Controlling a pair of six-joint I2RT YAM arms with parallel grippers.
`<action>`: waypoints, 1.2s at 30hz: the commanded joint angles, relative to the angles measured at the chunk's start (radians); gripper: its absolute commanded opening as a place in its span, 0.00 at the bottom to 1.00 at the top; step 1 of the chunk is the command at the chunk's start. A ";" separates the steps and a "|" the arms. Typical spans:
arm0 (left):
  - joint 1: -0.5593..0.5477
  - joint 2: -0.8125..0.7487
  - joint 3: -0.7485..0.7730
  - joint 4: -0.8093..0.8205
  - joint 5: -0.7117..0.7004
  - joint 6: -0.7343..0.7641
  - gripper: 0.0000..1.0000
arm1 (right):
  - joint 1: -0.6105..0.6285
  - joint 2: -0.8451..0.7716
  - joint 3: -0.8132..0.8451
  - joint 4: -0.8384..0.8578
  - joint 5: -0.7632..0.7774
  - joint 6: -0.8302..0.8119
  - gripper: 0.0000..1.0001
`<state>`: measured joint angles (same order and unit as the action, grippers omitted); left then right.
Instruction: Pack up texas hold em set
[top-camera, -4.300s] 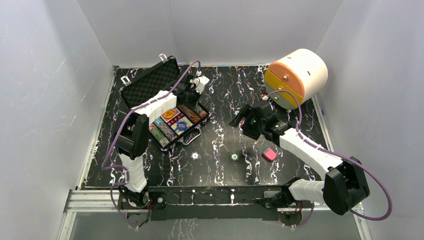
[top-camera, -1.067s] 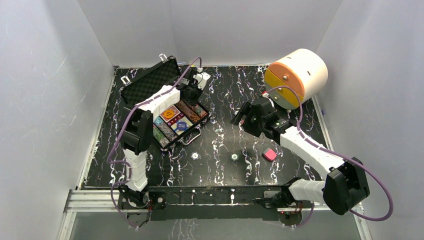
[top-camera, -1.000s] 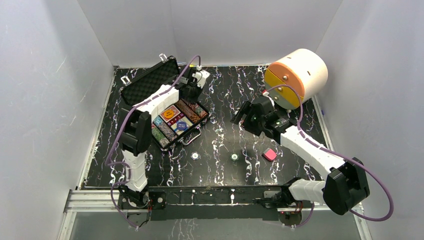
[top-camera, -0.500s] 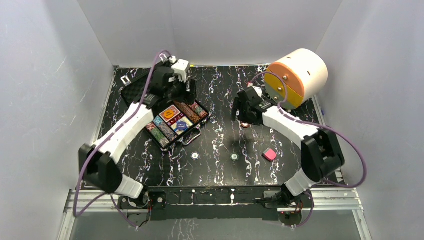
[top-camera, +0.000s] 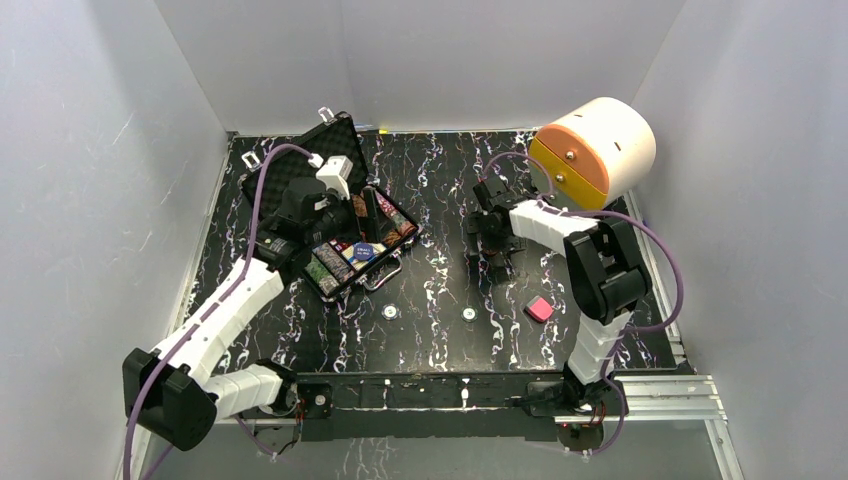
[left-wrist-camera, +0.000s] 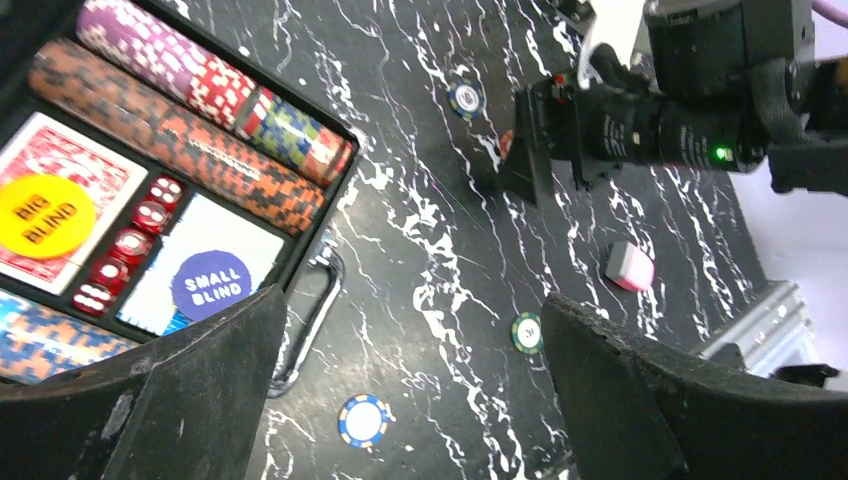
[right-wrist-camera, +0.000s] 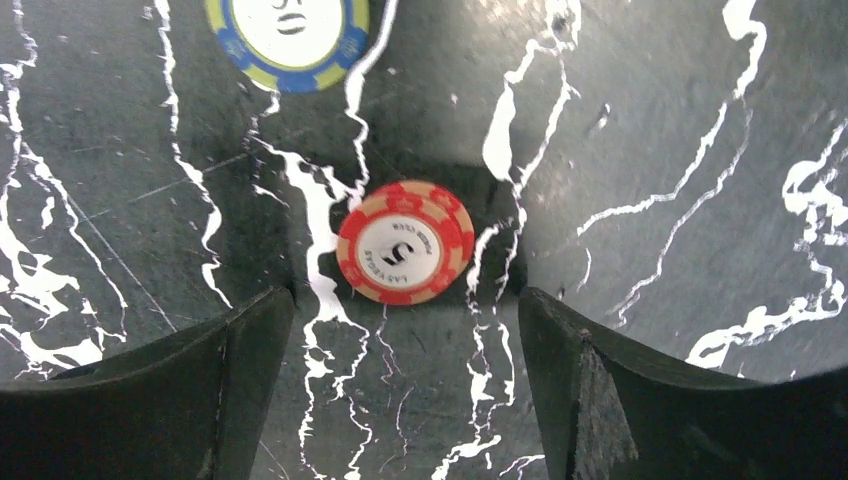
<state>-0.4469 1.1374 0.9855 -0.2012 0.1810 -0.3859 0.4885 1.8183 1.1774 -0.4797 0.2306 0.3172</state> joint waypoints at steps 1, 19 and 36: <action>0.007 -0.030 -0.028 0.070 0.091 -0.096 0.98 | -0.010 0.041 0.070 -0.003 -0.041 -0.117 0.91; 0.007 0.032 -0.059 0.152 0.212 -0.193 0.98 | -0.077 0.156 0.147 -0.055 -0.165 -0.204 0.53; 0.007 0.076 -0.070 0.159 0.192 -0.225 0.98 | -0.076 -0.108 0.045 -0.011 -0.199 0.053 0.33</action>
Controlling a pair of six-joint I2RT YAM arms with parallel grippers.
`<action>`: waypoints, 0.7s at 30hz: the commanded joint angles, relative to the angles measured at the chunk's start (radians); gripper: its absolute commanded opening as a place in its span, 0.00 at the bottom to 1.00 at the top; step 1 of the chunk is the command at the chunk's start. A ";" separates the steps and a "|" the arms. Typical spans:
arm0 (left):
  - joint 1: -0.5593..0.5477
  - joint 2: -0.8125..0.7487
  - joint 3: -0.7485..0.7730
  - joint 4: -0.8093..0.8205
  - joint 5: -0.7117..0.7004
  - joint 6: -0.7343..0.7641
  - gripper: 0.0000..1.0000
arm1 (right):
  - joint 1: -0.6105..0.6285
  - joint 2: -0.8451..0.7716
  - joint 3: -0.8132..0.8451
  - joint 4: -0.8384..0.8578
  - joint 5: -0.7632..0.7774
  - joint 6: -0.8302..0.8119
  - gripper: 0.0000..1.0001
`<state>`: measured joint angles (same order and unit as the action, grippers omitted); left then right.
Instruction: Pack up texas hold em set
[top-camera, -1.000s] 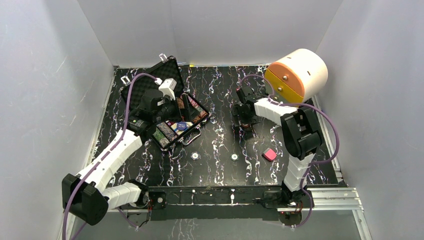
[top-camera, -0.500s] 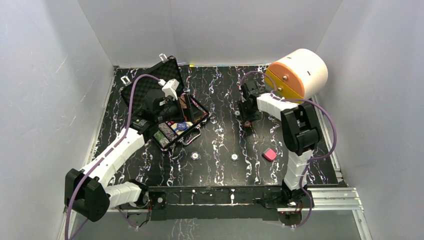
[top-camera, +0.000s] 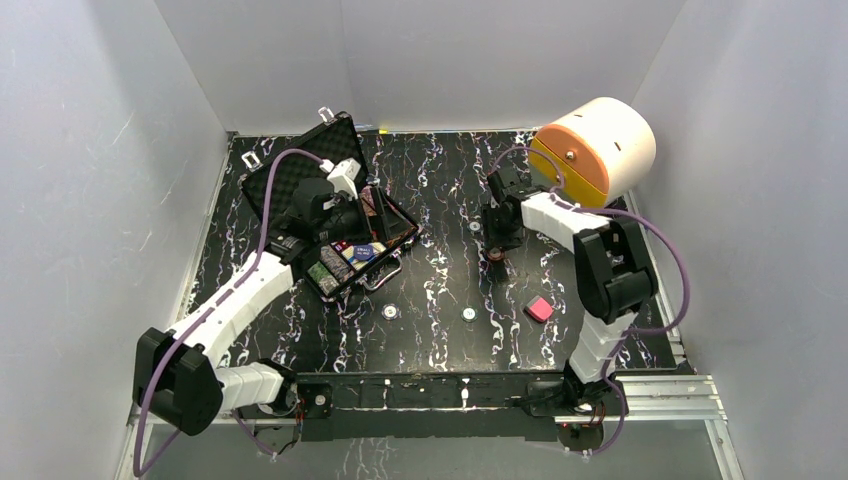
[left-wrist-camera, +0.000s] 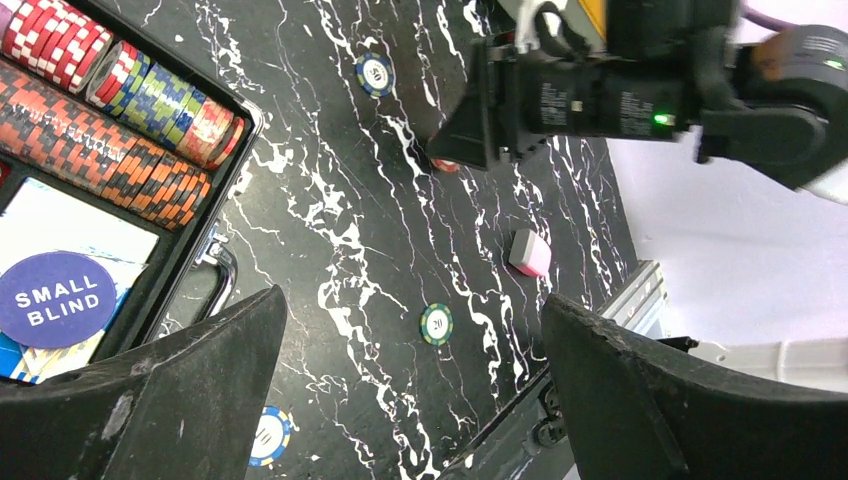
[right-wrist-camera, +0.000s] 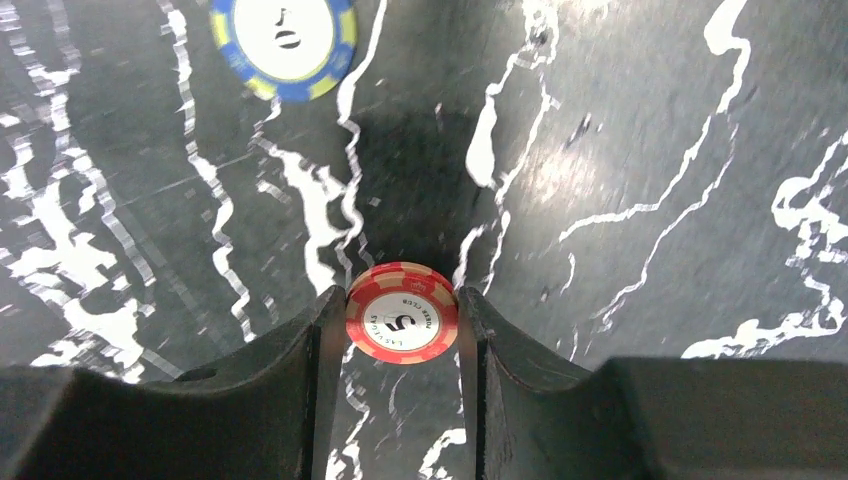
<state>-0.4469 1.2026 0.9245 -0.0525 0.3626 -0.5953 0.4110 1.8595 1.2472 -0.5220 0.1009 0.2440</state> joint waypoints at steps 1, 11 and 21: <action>0.007 0.012 -0.014 0.013 0.013 -0.016 0.99 | 0.002 -0.174 -0.037 0.044 -0.096 0.159 0.33; -0.046 0.056 -0.062 0.092 0.110 -0.055 0.92 | 0.003 -0.444 -0.286 0.348 -0.358 0.612 0.34; -0.322 0.253 -0.069 0.495 -0.118 -0.147 0.71 | 0.003 -0.654 -0.508 0.512 -0.422 1.033 0.34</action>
<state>-0.7406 1.4357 0.8017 0.3809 0.2722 -0.7685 0.4133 1.2320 0.7364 -0.0776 -0.2878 1.2270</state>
